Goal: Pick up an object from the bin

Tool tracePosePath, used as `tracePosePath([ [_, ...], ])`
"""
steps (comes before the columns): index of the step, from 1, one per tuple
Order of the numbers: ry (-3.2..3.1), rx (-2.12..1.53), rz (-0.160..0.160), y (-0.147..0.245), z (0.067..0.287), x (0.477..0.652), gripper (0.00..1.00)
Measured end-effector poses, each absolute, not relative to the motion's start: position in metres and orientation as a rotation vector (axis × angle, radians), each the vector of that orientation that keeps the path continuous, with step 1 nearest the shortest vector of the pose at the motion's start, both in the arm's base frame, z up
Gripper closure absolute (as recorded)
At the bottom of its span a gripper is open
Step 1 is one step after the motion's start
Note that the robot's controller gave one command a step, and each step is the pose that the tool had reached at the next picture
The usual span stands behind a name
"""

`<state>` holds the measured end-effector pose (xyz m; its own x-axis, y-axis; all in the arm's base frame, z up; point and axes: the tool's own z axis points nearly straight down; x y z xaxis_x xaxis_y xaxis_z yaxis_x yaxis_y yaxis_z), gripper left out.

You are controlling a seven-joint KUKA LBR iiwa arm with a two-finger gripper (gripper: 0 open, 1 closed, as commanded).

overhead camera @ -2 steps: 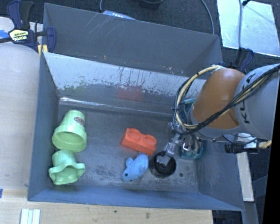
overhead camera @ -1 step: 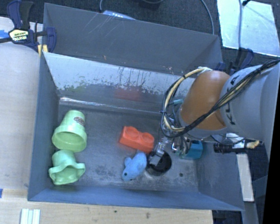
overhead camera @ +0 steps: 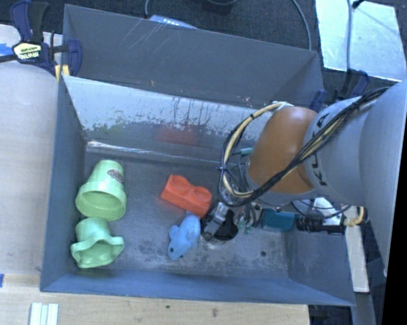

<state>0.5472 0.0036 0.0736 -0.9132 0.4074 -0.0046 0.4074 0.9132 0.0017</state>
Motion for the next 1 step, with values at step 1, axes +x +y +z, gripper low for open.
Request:
tracePosePath([
  [1,3.068,0.653,0.001,0.0036,0.0736,0.5472,1.00],
])
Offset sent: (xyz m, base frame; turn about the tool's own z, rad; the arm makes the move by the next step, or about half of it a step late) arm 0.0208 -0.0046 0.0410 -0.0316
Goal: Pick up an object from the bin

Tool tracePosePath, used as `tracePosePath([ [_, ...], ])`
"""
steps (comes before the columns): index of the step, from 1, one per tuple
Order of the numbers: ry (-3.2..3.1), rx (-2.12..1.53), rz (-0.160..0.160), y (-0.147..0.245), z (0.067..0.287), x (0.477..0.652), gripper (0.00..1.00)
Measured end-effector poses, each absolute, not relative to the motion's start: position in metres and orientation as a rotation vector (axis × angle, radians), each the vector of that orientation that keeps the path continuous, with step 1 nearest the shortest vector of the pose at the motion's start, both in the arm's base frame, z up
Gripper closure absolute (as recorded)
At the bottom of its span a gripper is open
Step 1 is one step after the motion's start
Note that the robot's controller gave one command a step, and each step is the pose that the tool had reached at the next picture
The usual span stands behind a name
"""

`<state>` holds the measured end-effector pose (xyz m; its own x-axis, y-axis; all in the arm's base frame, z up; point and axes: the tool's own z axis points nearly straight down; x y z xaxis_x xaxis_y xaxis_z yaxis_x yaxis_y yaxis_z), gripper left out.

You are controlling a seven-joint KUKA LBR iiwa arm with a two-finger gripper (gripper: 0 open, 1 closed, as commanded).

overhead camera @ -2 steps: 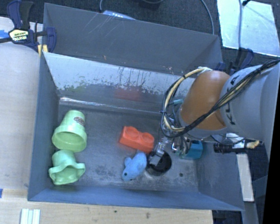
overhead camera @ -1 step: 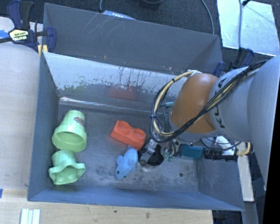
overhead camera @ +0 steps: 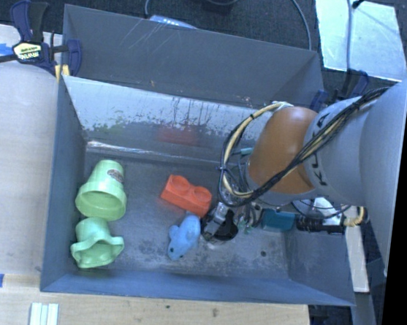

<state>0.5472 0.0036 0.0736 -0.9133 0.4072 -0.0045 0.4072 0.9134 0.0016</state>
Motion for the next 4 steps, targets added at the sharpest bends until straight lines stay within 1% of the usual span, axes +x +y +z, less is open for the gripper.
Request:
tracePosePath([
  [1,3.074,0.619,0.000,0.000,0.100,0.561,1.00],
  [2,3.076,0.605,0.001,0.002,0.132,0.564,1.00],
  [3,3.082,0.586,-0.001,0.004,0.176,0.556,1.00],
  [4,3.075,0.598,0.005,-0.038,0.208,0.580,1.00],
])
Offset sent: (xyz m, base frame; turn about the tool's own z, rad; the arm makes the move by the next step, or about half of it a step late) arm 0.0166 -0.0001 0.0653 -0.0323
